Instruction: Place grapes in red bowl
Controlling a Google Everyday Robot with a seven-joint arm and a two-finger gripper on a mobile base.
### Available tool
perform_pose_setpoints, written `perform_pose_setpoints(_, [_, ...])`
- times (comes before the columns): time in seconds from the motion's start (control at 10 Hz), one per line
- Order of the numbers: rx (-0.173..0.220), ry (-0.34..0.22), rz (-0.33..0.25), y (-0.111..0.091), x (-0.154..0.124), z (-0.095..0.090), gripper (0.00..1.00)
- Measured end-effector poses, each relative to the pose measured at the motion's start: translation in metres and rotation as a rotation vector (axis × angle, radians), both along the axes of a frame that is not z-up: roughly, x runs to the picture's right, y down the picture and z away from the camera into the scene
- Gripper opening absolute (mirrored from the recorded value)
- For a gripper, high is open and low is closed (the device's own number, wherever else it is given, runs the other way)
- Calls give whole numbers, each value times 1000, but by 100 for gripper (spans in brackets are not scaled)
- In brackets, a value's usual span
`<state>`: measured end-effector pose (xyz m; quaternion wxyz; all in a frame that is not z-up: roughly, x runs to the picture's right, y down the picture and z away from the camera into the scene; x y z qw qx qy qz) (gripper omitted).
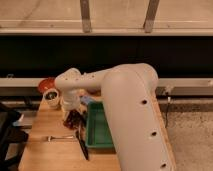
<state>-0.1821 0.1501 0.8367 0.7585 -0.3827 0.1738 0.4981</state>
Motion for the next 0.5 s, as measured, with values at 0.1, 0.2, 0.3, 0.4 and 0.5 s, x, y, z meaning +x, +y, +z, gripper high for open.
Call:
perform_pose_setpoints(0.1, [-15,-10,8,5,-3,5,62])
perform_pose_setpoints(0.2, [-27,-28,23,8,-9,11,62])
perform_pose_setpoints(0.3, [-30,-38,31,9,-12,15,62])
perform_pose_setpoints(0.4, [-33,-38,24,10,-11,14,62])
perform_pose_setpoints(0.5, [-35,-37,23,10,-12,13,62])
